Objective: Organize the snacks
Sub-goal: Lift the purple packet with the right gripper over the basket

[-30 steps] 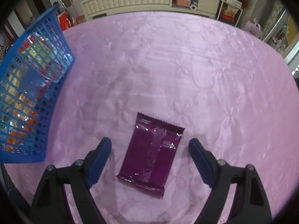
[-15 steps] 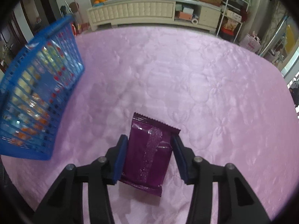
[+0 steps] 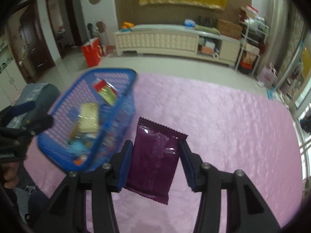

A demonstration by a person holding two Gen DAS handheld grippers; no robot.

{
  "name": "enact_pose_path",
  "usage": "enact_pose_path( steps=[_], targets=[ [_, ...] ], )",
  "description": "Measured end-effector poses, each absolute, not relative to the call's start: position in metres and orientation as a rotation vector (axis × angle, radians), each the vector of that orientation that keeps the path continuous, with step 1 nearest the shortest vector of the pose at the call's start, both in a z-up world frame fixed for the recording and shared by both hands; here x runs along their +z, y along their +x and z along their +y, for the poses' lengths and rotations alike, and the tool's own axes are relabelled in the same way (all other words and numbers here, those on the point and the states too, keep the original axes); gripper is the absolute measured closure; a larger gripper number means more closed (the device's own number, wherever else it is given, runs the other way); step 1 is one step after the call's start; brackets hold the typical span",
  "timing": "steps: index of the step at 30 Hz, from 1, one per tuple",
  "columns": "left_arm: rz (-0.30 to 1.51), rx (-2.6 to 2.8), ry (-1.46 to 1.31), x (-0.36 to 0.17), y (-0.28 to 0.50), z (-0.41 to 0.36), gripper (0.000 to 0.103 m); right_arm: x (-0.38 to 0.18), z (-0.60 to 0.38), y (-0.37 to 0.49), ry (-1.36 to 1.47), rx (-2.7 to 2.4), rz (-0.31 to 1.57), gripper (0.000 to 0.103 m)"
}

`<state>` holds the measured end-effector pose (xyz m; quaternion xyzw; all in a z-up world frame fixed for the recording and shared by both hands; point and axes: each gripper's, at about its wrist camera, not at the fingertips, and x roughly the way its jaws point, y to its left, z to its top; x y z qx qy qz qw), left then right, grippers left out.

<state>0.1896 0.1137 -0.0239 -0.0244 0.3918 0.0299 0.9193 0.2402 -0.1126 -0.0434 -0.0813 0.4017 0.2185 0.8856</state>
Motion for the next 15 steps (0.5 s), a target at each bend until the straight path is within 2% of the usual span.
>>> enact_pose_path(
  steps=[7,15],
  targets=[
    [0.747,0.054,-0.048,0.001,0.158,0.136,0.0,-0.017,-0.082,0.225,-0.2,0.54,0.78,0.05],
    [0.719,0.105,-0.063,0.006,0.135,0.17,0.0,-0.009,-0.039,0.22,-0.255,0.628,0.75,0.05]
  ],
)
